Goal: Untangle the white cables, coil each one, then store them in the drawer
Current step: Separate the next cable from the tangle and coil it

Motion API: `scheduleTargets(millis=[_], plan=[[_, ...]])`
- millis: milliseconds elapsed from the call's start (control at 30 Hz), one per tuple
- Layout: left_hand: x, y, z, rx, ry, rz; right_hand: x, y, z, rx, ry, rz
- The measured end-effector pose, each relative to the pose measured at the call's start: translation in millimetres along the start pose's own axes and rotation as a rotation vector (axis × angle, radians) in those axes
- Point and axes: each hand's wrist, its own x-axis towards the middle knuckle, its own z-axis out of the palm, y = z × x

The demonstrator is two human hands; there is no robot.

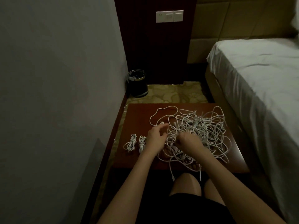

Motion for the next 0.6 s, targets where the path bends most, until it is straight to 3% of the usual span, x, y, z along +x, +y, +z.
scheduleTargets(millis=[167,400,600], plan=[[4,11,9,0.004,-0.106,0.026,-3,3,-43,0.387,0.164,-0.083],[22,50,28,-0.35,-0.023,0.151,-10,10,-115,0.655,0.344,-0.159],[41,73,40,-0.295,0.008,0.221,-21,11,-157,0.741,0.524,-0.233]])
